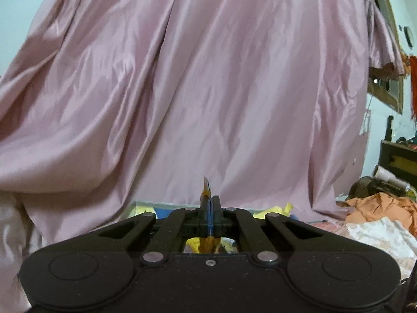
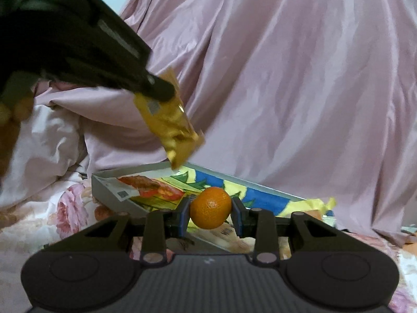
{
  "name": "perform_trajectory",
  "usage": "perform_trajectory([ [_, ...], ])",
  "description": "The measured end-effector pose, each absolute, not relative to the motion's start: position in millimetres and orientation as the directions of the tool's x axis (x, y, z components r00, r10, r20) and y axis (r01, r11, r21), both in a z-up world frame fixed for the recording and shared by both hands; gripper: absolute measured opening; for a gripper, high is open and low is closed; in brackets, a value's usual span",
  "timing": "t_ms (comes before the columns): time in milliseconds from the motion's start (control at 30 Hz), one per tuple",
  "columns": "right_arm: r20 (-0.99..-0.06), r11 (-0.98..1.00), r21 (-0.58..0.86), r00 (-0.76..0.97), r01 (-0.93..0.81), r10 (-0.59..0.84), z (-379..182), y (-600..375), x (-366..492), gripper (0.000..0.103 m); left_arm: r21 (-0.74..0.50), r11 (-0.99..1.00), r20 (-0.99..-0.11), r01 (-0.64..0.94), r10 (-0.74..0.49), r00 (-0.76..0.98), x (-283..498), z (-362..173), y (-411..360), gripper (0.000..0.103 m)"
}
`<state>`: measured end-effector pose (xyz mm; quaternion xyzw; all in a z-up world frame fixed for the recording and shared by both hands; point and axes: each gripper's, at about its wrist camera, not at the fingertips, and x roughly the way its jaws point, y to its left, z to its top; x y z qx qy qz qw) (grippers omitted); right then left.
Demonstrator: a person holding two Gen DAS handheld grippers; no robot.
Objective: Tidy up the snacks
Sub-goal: 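Carry the orange and gold pack up toward the grey tray, then lower the orange and gold pack into the tray and open both tools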
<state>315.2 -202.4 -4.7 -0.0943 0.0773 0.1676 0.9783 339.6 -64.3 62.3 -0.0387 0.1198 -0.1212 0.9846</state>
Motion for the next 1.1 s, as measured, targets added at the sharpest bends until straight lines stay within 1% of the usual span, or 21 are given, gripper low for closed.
perform_trajectory([
  [167,-0.217,0.920,-0.150,0.920,-0.363,0.327,-16,-195,331,0.037,-0.108,0.973,-0.257,0.202,-0.224,0.940,353,45,-57,0.000],
  [267,-0.232,0.920,-0.142,0.915,-0.367,0.329,-21,-193,335,0.038,-0.131,0.975,-0.276,0.181,-0.211,0.938,358,39,-51,0.000],
  [300,-0.229,0.921,-0.137,0.916,-0.365,0.329,-21,-194,336,0.039,-0.138,0.975,-0.281,0.172,-0.205,0.938,359,38,-49,0.001],
  [333,-0.229,0.923,-0.132,0.917,-0.361,0.326,-20,-194,337,0.044,-0.146,0.976,-0.288,0.162,-0.199,0.937,359,37,-47,0.002],
  [367,-0.228,0.926,-0.127,0.919,-0.356,0.322,-19,-194,338,0.049,-0.151,0.977,-0.292,0.152,-0.191,0.937,360,37,-45,0.010],
  [400,-0.225,0.928,-0.120,0.920,-0.352,0.320,-18,-195,338,0.056,-0.155,0.979,-0.298,0.136,-0.178,0.938,361,37,-43,0.021],
  [433,-0.220,0.930,-0.111,0.921,-0.350,0.320,-17,-197,338,0.058,-0.160,0.979,-0.302,0.124,-0.168,0.939,361,37,-41,0.028],
  [467,-0.218,0.931,-0.107,0.922,-0.348,0.319,-16,-198,337,0.059,-0.166,0.979,-0.305,0.115,-0.162,0.938,361,37,-39,0.043],
  [500,-0.216,0.933,-0.107,0.924,-0.345,0.317,-16,-199,336,0.063,-0.172,0.979,-0.304,0.112,-0.161,0.939,359,38,-37,0.060],
  [533,-0.212,0.934,-0.108,0.926,-0.340,0.312,-15,-200,335,0.069,-0.174,0.979,-0.300,0.108,-0.157,0.941,357,39,-35,0.067],
  [567,-0.208,0.936,-0.107,0.928,-0.336,0.310,-15,-200,334,0.072,-0.174,0.979,-0.291,0.104,-0.152,0.944,354,40,-35,0.076],
  [633,-0.197,0.937,-0.102,0.930,-0.333,0.309,-13,-201,331,0.080,-0.169,0.980,-0.282,0.101,-0.146,0.948,349,42,-33,0.082],
  [700,-0.184,0.940,-0.103,0.935,-0.324,0.302,-10,-202,328,0.085,-0.162,0.982,-0.282,0.094,-0.137,0.950,344,45,-32,0.092],
  [800,-0.161,0.949,-0.090,0.945,-0.303,0.286,-5,-204,323,0.094,-0.153,0.986,-0.270,0.071,-0.111,0.956,332,51,-27,0.102],
  [933,-0.126,0.958,-0.075,0.956,-0.276,0.265,3,-207,312,0.102,-0.151,0.987,-0.266,0.047,-0.087,0.960,314,60,-17,0.102],
  [1100,-0.081,0.965,-0.065,0.965,-0.255,0.250,16,-209,287,0.103,-0.157,0.987,-0.266,0.022,-0.064,0.962,286,70,-3,0.102],
])
